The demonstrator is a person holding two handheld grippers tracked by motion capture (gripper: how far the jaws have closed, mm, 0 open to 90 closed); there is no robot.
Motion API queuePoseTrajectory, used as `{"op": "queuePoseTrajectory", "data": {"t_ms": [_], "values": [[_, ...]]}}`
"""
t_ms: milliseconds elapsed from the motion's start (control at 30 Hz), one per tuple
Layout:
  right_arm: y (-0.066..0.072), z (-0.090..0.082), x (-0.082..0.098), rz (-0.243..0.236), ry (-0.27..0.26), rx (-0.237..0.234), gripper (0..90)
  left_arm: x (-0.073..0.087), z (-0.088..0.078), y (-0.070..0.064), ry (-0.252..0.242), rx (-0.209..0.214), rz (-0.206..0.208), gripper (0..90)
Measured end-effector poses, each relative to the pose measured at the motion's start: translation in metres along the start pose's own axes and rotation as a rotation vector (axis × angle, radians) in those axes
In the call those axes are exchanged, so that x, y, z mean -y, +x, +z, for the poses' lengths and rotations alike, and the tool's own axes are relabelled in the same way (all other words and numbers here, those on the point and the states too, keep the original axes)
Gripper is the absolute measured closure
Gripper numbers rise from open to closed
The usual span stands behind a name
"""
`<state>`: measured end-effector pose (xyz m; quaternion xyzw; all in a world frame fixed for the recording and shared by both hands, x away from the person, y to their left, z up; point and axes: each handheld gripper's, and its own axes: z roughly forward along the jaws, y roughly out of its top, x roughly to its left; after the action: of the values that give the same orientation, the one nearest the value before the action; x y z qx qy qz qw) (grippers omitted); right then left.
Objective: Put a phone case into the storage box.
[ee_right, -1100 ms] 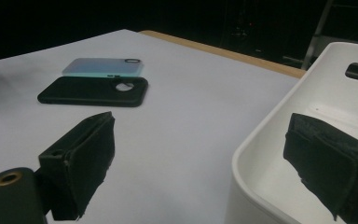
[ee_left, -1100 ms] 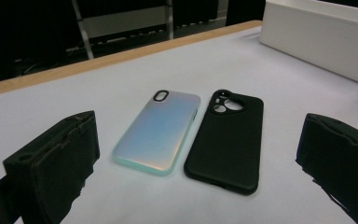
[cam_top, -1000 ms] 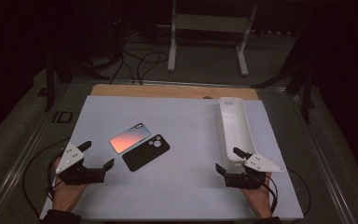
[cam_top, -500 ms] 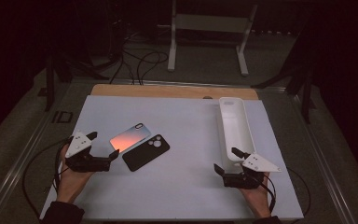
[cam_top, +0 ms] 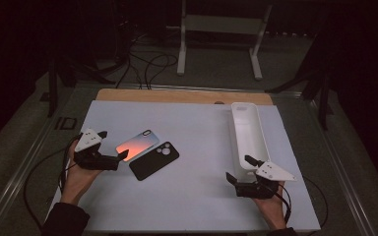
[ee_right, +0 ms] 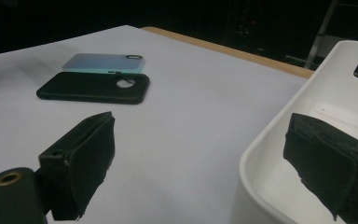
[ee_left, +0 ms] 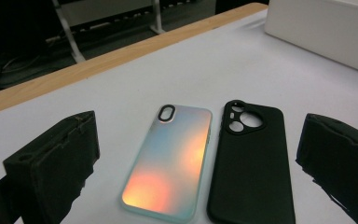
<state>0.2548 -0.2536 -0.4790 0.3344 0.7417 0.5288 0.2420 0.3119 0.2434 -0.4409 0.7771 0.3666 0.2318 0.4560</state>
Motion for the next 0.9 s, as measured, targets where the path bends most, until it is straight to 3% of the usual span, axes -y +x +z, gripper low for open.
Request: {"op": "queuePoseTrajectory", "data": {"t_ms": [467, 900], "values": [[-0.010, -0.001, -0.002, 0.021, -0.017, 0.010, 8.9, -0.009, 0.020, 0.011, 0.069, 0.000, 0.020, 0.0], [-0.008, -0.002, 0.002, 0.030, -0.014, 0.012, 8.9, -0.012, 0.042, 0.014, 0.126, -0.001, 0.042, 0.0]]}}
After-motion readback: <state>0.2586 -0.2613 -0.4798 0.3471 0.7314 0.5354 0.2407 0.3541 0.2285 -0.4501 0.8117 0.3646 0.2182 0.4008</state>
